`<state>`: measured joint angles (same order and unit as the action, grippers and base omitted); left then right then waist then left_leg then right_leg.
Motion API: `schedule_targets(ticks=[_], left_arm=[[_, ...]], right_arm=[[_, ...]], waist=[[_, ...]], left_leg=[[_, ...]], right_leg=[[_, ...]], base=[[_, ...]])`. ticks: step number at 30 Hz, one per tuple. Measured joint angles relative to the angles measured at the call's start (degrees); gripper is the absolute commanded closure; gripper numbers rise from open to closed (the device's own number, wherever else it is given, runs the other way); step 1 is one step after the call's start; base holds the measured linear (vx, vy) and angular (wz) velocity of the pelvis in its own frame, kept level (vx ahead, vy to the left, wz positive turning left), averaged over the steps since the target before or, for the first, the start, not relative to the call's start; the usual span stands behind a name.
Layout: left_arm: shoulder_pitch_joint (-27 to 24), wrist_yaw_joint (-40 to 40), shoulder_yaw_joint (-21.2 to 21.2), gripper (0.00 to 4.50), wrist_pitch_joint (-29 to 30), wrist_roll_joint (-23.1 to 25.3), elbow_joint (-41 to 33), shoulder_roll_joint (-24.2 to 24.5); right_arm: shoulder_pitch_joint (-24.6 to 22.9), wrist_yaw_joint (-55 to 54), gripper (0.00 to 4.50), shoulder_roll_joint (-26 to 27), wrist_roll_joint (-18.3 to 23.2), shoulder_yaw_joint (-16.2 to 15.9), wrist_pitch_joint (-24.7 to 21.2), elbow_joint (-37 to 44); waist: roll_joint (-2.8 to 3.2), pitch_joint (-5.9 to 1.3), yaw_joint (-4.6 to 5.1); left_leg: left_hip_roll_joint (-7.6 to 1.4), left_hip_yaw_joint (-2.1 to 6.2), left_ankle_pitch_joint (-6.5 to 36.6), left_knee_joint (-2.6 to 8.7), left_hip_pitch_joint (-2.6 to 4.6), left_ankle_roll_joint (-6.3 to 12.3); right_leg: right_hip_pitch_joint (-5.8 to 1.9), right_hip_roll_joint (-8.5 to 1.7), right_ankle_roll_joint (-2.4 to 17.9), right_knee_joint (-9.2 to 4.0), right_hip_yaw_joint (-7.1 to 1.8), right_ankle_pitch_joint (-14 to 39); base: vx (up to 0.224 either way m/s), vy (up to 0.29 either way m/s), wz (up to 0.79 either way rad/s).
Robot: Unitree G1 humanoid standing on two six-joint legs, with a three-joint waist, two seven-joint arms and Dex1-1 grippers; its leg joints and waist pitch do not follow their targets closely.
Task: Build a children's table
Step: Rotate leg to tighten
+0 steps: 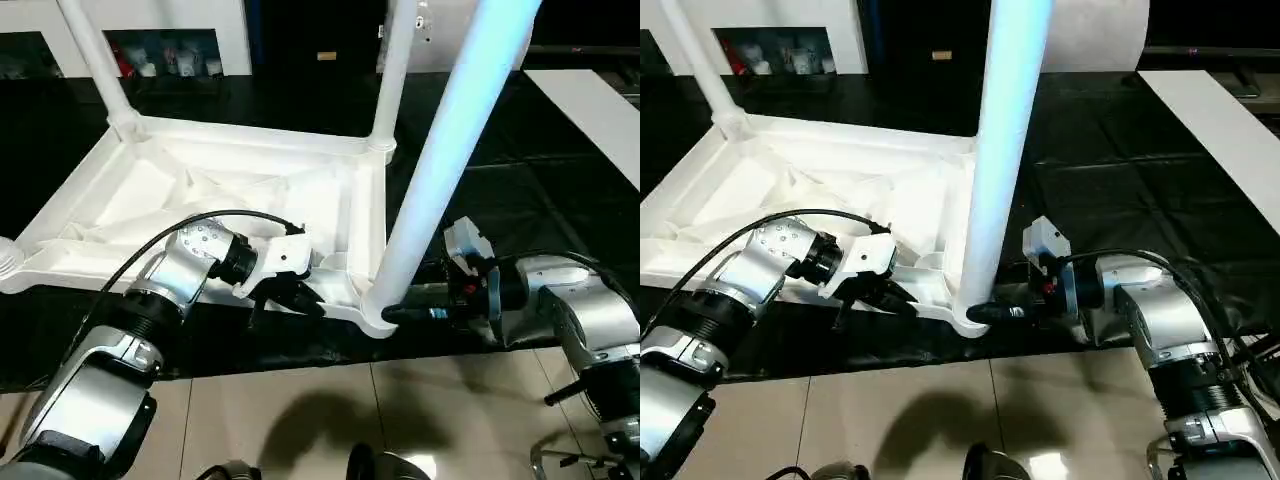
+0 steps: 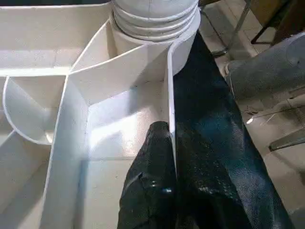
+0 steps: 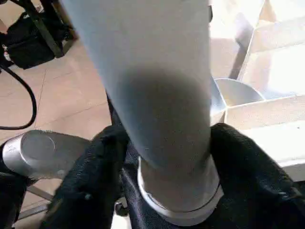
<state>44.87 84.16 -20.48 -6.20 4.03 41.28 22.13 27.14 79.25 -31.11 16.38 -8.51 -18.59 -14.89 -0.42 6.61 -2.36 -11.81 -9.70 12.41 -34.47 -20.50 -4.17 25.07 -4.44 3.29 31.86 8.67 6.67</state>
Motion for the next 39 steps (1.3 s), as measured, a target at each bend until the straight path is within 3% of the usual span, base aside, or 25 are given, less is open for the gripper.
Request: schedule_targets(ticks=[4, 11, 17, 21, 25, 29, 30, 39], left_arm=[[0.00, 0.08, 0.00, 4.50, -0.05, 0.00, 0.01, 0.04], [0.00, 0.56, 0.06, 4.50, 0.65, -0.55, -0.23, 0.20], [-0.38, -2.67, 0.51, 4.50, 8.84, -0.54, -2.32, -0.79], [-0.33, -9.68, 2.96, 4.50, 15.15, 0.64, -2.79, -2.14], [0.87, -21.09, 6.04, 4.50, 23.66, 1.43, -2.65, -6.18], [2.71, -33.05, 8.59, 4.50, 28.44, 2.05, -0.84, -11.49], [2.86, -34.53, 8.79, 4.50, 28.92, 2.09, -0.82, -12.30], [3.07, -37.46, 9.47, 4.50, 29.74, 2.23, -1.46, -13.98]], right_arm=[[0.55, -0.23, 2.32, 0.75, 0.05, 0.00, 0.00, -1.25], [0.16, -0.79, 2.49, 0.73, 1.19, 0.36, -2.63, -0.04], [-4.29, -8.31, 2.51, 3.21, 1.44, 2.50, -6.21, 5.85], [-4.06, -20.55, 2.52, 8.68, -1.35, 4.93, -8.54, 6.97], [-0.21, -38.34, 2.54, 17.65, -6.34, 7.91, -12.60, 5.35], [4.97, -56.09, 2.54, 25.98, -11.17, 10.17, -12.53, 0.23], [5.43, -58.25, 2.00, 26.60, -11.75, 10.20, -12.11, -0.33], [5.33, -61.46, 1.28, 28.80, -12.41, 11.07, -8.51, -1.36]], waist=[[-0.02, 0.01, -0.02], [-0.02, 0.01, -0.05], [-0.02, 0.01, -0.12], [-0.04, 0.02, 1.59], [-0.04, 0.03, 3.87], [0.14, 0.00, 4.70], [0.23, -0.03, 4.76], [0.24, -0.04, 4.54]], left_leg=[[0.00, 0.00, 0.00, 0.00, 0.00, 0.00], [-0.01, 0.00, 0.00, 0.01, 0.01, 0.00], [0.01, 0.00, -0.02, 0.00, 0.13, -0.04], [0.02, -0.01, -0.22, 0.04, 0.28, -0.40], [0.05, 0.01, -0.32, 0.07, 0.27, -0.61], [0.05, 0.08, -0.33, 0.15, 0.18, -0.60], [0.06, 0.09, -0.34, 0.25, 0.19, -0.60], [0.08, 0.16, -0.14, 0.43, -0.07, -0.25]], right_leg=[[0.00, 0.00, 0.00, 0.00, 0.01, 0.00], [0.00, 0.00, -0.01, 0.00, 0.01, 0.01], [-0.08, 0.00, -0.02, 0.01, -0.03, 0.01], [-0.17, 0.00, -0.03, -0.08, -0.01, 0.01], [-0.13, 0.02, -0.03, -0.20, 0.04, 0.01], [-0.18, 0.06, -0.03, -0.45, 0.17, 0.00], [-0.18, 0.06, -0.04, -0.58, 0.19, -0.01], [-0.09, 0.05, 0.11, -0.63, 0.09, -0.28]], base=[[0.000, 0.000, 0.00], [0.000, 0.000, 0.00], [0.000, 0.000, 0.00], [0.000, 0.000, 0.00], [0.000, 0.000, 0.00], [0.000, 0.000, 0.00], [0.000, 0.000, 0.00], [0.000, 0.000, 0.00]])
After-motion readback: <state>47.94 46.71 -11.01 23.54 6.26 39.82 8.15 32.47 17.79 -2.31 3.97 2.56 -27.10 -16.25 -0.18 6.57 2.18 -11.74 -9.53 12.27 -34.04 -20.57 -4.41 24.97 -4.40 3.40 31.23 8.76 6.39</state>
